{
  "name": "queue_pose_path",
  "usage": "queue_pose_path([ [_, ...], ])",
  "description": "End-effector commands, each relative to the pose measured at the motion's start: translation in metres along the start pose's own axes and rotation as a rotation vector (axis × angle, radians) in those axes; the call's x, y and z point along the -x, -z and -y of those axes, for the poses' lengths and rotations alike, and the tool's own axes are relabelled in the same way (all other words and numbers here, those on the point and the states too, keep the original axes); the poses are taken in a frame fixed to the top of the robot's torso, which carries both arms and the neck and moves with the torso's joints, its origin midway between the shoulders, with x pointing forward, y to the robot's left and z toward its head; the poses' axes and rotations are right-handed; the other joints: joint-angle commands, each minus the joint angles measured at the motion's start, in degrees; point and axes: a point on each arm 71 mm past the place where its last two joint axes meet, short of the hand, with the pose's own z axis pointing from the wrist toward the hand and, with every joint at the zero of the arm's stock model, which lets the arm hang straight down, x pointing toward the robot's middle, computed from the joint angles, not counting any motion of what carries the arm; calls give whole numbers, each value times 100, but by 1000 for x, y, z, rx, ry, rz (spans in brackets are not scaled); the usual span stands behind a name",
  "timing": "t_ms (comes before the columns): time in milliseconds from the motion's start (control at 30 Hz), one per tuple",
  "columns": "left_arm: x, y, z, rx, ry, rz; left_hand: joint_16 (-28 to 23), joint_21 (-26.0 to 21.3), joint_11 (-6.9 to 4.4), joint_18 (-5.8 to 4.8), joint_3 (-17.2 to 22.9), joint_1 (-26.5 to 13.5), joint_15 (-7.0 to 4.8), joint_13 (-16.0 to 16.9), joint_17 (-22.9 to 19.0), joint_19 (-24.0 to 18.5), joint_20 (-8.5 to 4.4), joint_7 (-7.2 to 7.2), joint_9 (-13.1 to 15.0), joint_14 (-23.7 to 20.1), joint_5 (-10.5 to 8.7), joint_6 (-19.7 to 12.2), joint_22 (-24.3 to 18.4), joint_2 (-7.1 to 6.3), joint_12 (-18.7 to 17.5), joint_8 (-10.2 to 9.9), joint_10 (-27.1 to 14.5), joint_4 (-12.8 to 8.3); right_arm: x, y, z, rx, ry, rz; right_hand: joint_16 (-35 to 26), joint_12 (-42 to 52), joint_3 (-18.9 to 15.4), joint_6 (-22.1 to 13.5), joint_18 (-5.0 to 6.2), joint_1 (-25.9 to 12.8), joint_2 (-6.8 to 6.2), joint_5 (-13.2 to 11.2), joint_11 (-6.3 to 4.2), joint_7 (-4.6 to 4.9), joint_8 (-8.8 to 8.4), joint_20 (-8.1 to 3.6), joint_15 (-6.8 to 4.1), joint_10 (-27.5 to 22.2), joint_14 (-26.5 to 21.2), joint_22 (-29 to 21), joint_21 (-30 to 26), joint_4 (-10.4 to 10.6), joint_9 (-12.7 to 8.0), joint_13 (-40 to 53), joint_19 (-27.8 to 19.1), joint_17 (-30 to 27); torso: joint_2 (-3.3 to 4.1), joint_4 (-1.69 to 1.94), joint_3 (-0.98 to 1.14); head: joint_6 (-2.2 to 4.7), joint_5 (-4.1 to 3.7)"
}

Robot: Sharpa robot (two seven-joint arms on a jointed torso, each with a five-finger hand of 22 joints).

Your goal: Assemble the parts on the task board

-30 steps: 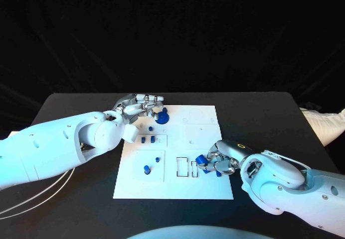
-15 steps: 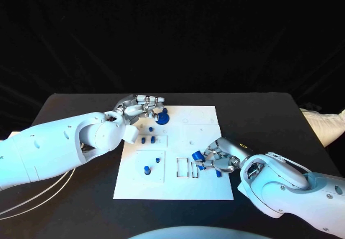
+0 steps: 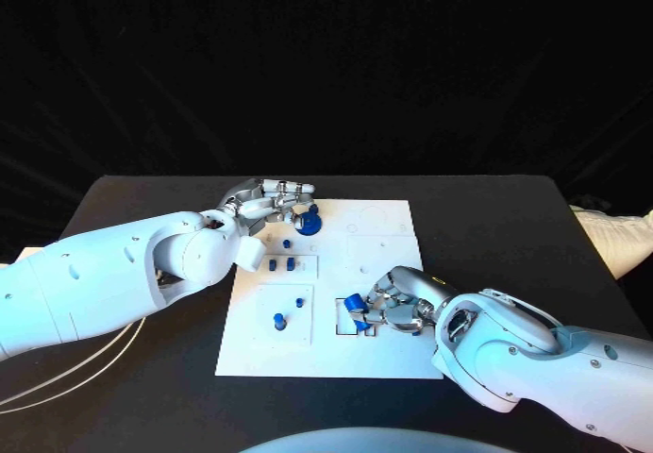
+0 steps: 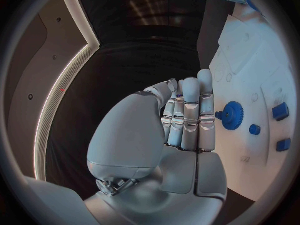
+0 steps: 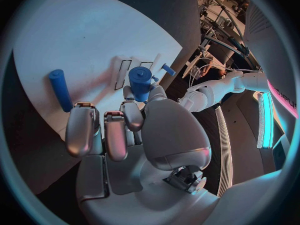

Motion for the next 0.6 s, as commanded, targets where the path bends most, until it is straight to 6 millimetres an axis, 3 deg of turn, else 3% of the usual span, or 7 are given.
queue_pose_path([
  [33, -3, 0, 0, -3, 2, -21, -39, -31, -5, 63, -21, -11, -9, 5, -7, 24, 16, 0, -6, -39, 10, -31, -10, 35, 24, 32, -42, -26, -3, -1, -3, 18, 45, -24, -28, -6, -63, 121, -55, -65, 47, 19, -68, -72, 30, -33, -36, 116, 404, -15, 3, 2, 87, 8, 20, 502, 2, -12, 5, 7, 18],
  [167, -3, -1, 0, -3, 3, -23, -39, -31, -5, 63, -21, -11, -9, 5, -7, 24, 16, 0, -6, -39, 10, -31, -10, 35, 24, 32, -42, -26, -4, -2, -5, 27, 69, -29, -35, -10, -188, 174, -56, -251, 27, -15, -90, -98, 56, -48, -53, 139, 403, -11, 1, 4, 137, 35, 23, 497, -2, -9, 5, -5, 21],
  [333, -4, -1, 0, -1, 3, -25, -43, -34, -5, 63, -21, -7, -9, 7, -15, 21, 16, 0, -7, -46, 11, -34, -11, 36, 28, 34, -46, -33, -4, -3, -6, 27, 88, -15, -48, -37, -429, 207, -56, -634, 11, -250, -110, -124, 81, -68, -72, 157, 403, -14, -7, 6, 220, 59, 25, 485, -2, -7, 4, -7, 13],
  [467, -4, -1, 0, 2, -2, -22, -44, -35, -5, 63, -21, -5, -9, 7, -17, 20, 17, 0, -7, -48, 11, -35, -11, 36, 30, 35, -48, -36, -3, -3, -6, 33, 93, 4, -151, -288, -635, 157, -42, -888, -23, -682, -98, -111, 73, -66, -66, 10, 370, -101, -62, 7, 292, -149, -18, 339, 0, -5, 4, -7, 19],
  [600, -3, -1, 0, 3, -5, -22, -46, -36, -6, 64, -20, -2, -9, 8, -21, 19, 17, 0, -7, -52, 12, -36, -11, 36, 33, 36, -50, -40, -2, -4, -7, 40, 97, 7, -201, -454, -792, 85, -33, -1200, -168, -1263, -75, -86, 55, -51, -48, -80, 359, -154, -102, 12, 356, -266, -47, 285, 0, -6, 1, -10, 29],
])
